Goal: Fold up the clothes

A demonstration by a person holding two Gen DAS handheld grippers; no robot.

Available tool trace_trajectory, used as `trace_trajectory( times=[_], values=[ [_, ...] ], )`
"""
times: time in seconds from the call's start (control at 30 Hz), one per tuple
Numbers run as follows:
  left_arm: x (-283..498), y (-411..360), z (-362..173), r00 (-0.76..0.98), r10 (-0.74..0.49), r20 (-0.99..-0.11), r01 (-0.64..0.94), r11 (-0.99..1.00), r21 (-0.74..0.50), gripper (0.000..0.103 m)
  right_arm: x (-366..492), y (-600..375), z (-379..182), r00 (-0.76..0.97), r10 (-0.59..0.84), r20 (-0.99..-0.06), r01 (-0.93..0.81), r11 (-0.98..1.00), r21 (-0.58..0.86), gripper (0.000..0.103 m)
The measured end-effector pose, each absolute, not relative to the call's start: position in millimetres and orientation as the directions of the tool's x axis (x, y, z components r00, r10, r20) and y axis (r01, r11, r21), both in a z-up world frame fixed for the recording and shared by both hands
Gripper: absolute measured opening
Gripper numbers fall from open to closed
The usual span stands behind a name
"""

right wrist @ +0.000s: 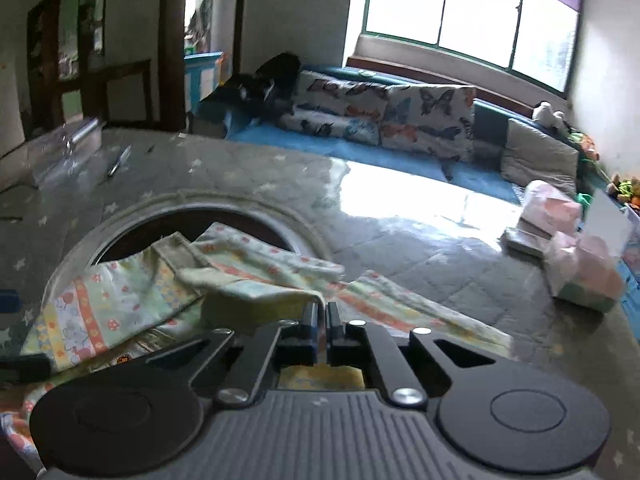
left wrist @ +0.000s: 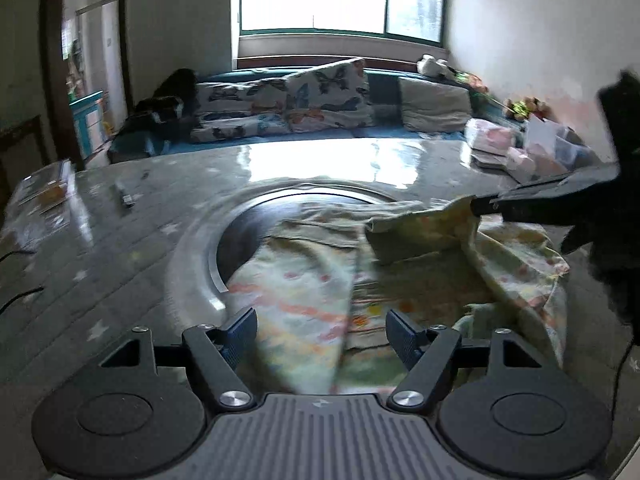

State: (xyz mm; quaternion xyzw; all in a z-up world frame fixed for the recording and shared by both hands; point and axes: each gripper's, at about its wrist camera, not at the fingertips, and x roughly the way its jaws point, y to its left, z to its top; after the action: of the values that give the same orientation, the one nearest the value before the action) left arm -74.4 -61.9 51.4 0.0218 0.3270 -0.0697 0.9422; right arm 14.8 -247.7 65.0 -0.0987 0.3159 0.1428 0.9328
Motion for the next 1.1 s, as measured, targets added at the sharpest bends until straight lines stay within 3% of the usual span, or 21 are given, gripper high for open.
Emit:
trace_trajectory(
  times=[0.23,0.33,0.4,0.47,0.77,0.97,1.07,1.1],
  values=[
    [-30,-78,40,0.774,-0.090,-0.627,0.150,0.988,0.044,0.073,10,-267,75,0.777,0.189,-0.601,-0.301,0.949,-0.090,0.003],
    [-20,-82,27,0.769,-0.056,-0.637,0.143,0.986,0.086,0.069,11,-260,77,0.756,0.246,-0.606,-0.352,0.934,-0.060,0.013],
    [-18,-81,19,0.758,-0.039,-0.651,0.131,0.987,0.093,0.063,11,-249,77,0.751,0.271,-0.602,-0.391,0.917,-0.075,0.034],
    [-20,-78,15,0.750,-0.042,-0.660,0.125,0.989,0.079,0.062,11,-231,75,0.753,0.285,-0.593,-0.431,0.895,-0.118,0.042],
    [-29,-79,2,0.743,-0.056,-0.667,0.148,0.986,0.082,0.063,37,-199,60,0.726,0.251,-0.641,-0.475,0.856,-0.203,0.046],
    [-28,-76,1,0.744,-0.070,-0.665,0.145,0.988,0.058,0.064,55,-178,51,0.708,0.224,-0.670,-0.504,0.825,-0.256,0.039],
    [-28,-76,1,0.744,-0.073,-0.665,0.144,0.988,0.052,0.064,64,-167,46,0.699,0.210,-0.684,-0.519,0.807,-0.282,0.011],
    [-28,-76,1,0.744,-0.073,-0.665,0.144,0.988,0.053,0.064,67,-164,45,0.696,0.205,-0.688,-0.523,0.801,-0.290,0.007]
  ],
)
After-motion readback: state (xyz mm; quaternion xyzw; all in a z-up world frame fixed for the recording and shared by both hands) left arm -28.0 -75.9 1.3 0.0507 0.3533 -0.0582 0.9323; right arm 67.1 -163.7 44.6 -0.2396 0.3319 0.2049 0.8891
